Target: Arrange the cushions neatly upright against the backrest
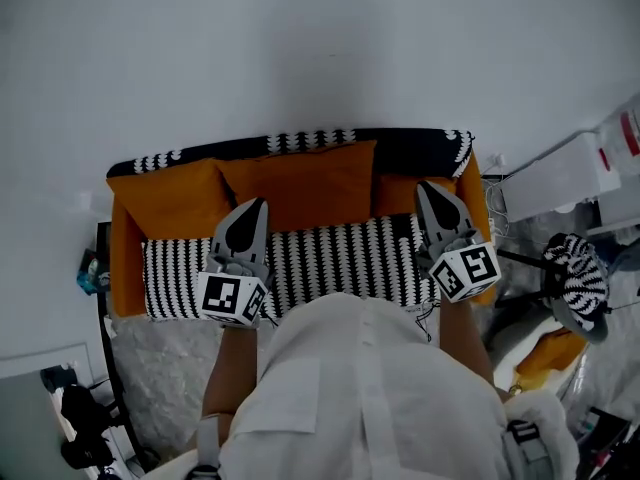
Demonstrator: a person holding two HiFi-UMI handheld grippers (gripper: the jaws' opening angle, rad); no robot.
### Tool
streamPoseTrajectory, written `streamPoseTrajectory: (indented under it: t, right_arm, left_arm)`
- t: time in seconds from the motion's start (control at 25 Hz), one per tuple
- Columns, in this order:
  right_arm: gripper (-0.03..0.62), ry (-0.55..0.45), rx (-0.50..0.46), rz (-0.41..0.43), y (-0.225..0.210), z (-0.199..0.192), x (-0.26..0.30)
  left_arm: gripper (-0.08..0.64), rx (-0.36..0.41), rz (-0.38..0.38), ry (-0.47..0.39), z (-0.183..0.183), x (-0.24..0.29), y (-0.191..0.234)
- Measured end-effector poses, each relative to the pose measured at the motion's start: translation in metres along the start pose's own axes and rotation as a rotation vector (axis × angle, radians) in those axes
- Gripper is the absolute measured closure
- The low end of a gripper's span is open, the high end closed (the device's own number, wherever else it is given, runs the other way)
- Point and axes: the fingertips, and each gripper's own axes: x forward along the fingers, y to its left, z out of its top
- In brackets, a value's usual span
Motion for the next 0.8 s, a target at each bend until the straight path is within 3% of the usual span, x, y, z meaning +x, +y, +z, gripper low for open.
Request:
streamPoseTrajectory:
  t: [0.48,0.8]
  right_arm:
    - [0.588,-0.018,-0.044,-0.002,0.0,0.005,0.014]
    - [0.588,-0.011,-0.062,0.016,0.005,0.003,0.013]
  left_arm:
    - [0.545,0.025,0.063,0.005,0.002,-0.017,0.024]
    - [0.545,0.017,0.064,-0.006,0.002,-0.021,0.025]
